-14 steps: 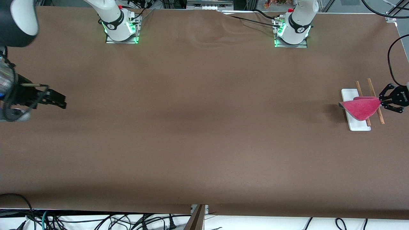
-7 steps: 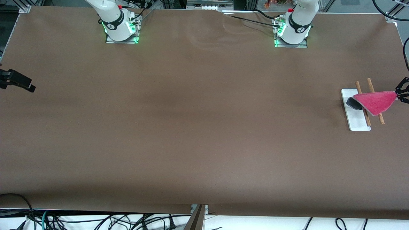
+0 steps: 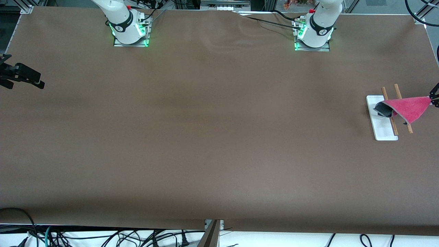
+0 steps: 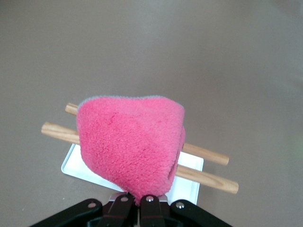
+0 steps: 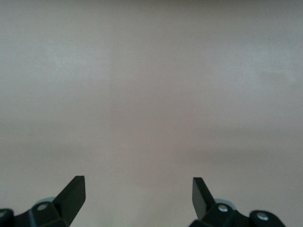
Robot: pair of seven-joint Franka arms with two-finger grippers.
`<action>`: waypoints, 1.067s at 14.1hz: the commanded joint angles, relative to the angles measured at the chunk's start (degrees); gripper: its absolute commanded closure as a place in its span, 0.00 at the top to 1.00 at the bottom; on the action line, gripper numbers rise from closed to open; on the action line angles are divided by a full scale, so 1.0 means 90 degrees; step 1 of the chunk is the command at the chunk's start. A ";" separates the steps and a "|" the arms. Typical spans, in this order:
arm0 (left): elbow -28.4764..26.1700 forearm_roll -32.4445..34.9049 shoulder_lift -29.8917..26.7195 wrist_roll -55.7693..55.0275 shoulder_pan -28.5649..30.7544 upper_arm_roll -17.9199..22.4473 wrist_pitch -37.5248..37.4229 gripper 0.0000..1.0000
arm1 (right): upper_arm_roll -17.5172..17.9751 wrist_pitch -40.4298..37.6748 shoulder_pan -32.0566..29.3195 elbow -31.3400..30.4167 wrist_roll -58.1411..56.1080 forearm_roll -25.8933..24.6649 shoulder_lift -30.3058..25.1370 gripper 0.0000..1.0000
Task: Pass towel and hang on rack
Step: 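Lower the towel onto the dowels and open the left gripper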
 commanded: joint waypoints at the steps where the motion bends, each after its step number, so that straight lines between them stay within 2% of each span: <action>1: 0.0420 0.0132 0.0391 0.0471 0.0193 -0.0064 -0.0200 0.00 | 0.0128 -0.0018 -0.0101 -0.0085 -0.0173 -0.0133 -0.0131 1.00; 6: 0.0722 0.0132 0.0509 0.0550 0.0203 -0.0064 -0.0180 0.00 | 0.0128 -0.0067 -0.0003 0.0276 -0.0182 -0.0142 0.0182 1.00; 7: 0.0801 0.0142 0.0509 0.0511 0.0183 -0.0064 -0.0180 0.12 | 0.0128 -0.0077 -0.0003 0.0383 -0.0183 -0.0142 0.0230 1.00; 8: 0.0889 0.0142 0.0528 0.0511 0.0173 -0.0054 -0.0180 0.35 | 0.0138 -0.0077 0.0007 0.0442 -0.0183 -0.0142 0.0279 1.00; 9: 0.0889 0.0133 0.0538 0.0492 0.0212 -0.0064 -0.0180 0.99 | 0.0148 -0.0067 0.0016 0.0452 -0.0183 -0.0142 0.0299 1.00; 15: 0.0928 0.0123 0.0607 0.0462 0.0222 -0.0054 -0.0171 1.00 | 0.0187 -0.0038 0.0270 0.0618 -0.0192 -0.0377 0.0397 1.00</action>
